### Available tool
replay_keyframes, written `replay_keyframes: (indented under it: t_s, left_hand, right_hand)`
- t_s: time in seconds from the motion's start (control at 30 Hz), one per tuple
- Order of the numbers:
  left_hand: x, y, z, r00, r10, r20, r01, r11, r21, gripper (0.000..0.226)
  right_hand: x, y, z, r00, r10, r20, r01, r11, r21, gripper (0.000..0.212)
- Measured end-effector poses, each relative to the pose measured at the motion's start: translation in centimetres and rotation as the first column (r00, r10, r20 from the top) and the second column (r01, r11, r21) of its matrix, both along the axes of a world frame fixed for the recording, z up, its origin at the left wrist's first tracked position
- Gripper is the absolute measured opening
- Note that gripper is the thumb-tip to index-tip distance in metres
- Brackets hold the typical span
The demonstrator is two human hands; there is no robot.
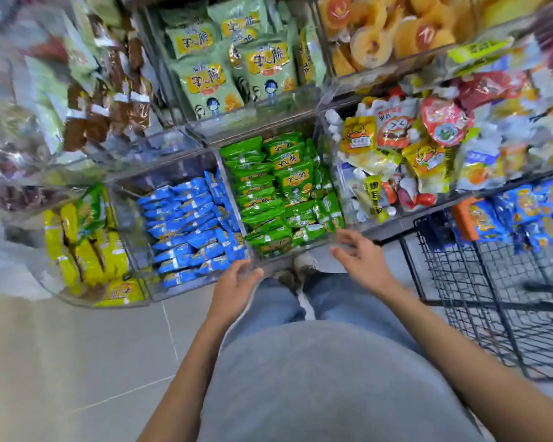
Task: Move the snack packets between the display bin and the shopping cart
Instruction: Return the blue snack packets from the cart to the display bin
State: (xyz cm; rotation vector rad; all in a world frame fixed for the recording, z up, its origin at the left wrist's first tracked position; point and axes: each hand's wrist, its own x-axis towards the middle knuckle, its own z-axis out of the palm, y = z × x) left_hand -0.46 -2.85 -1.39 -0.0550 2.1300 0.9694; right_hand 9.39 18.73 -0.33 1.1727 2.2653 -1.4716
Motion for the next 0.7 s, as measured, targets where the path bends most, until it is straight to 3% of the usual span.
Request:
replay_keyframes:
  t_s: [0.17, 0.33, 0.47, 0.7]
  left_hand:
    - [-1.1, -0.9, 0.5, 0.972, -0.215, 0.096, 0.22, 0.974, -0.047, 0.029]
    - [-1.6, 5.0, 1.5, 0.821, -0.571, 0.019, 0.571, 0.821, 0.014, 0.026]
    - [0.6, 11.8, 1.7, 0.661, -0.75, -0.001, 0.749, 0.66, 0.053, 0.023]
    - [6.6, 23.5, 2.3, 0.416, -0.907, -0.06, 0.903, 0.405, 0.143, 0.024]
  right_hand:
    - [4.3, -3.2, 0.8, 0.927, -0.37, 0.061, 0.374, 0.922, -0.099, 0.037]
    - [11.4, -5.6, 1.8, 0.719, -0.694, 0.041, 0.692, 0.71, -0.131, 0.028]
    - [15.8, -6.9, 2.1, 0.529, -0.848, 0.032, 0.844, 0.522, -0.128, 0.027]
    - [19.3, -3.5, 1.7, 0.244, -0.97, -0.013, 0.955, 0.243, -0.167, 0.02]
